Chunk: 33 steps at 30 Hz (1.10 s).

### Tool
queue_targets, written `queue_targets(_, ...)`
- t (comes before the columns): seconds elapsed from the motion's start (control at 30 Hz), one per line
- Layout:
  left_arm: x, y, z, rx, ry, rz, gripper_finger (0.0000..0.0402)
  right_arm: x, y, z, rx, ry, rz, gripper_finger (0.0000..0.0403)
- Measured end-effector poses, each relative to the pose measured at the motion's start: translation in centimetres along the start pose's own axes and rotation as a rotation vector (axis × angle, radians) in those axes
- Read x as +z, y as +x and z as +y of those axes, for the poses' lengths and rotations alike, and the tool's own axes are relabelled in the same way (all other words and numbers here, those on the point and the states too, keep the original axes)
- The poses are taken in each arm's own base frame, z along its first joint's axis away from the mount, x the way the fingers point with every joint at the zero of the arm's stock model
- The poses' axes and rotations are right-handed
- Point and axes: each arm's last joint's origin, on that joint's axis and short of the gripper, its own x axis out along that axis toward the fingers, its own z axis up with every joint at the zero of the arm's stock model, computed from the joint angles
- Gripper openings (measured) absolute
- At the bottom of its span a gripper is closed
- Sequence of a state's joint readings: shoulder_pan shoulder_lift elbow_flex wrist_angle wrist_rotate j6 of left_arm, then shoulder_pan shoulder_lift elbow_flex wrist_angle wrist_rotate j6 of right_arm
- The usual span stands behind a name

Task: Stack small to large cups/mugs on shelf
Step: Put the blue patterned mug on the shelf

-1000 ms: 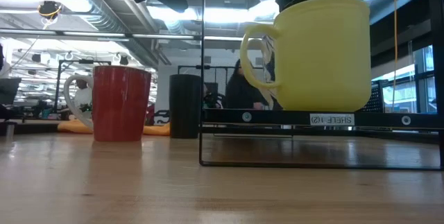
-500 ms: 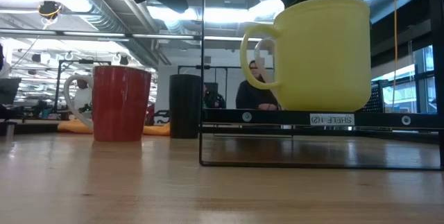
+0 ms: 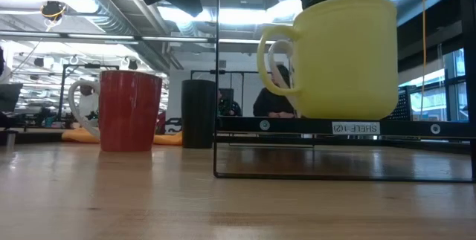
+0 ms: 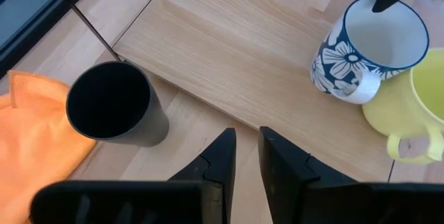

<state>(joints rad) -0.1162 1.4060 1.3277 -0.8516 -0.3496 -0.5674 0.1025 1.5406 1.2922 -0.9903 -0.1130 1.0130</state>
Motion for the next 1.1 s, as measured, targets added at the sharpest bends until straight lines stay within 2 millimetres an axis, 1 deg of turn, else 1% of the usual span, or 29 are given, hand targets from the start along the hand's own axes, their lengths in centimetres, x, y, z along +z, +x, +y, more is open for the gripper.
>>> queue_targets(0.27,0.0,0.0,0.0,0.0,0.002,0.0,0.0059,0.0,0.0,0.09,0.016,-0.001,0.011,0.008)
queue_targets(0.57,0.0,0.0,0.0,0.0,0.002,0.0,0.0059,0.31,0.01,0.54,0.061,-0.007,-0.023,0.008)
queue_targets(0.93,-0.01,0.0,-0.01,-0.005,0.003,0.003,0.0059,0.22,0.01,0.56,0.073,-0.005,0.001,0.008)
queue_targets(1.1,-0.02,0.0,-0.02,-0.006,0.003,0.004,0.0059,0.08,0.02,0.32,0.046,-0.002,0.012,0.008)
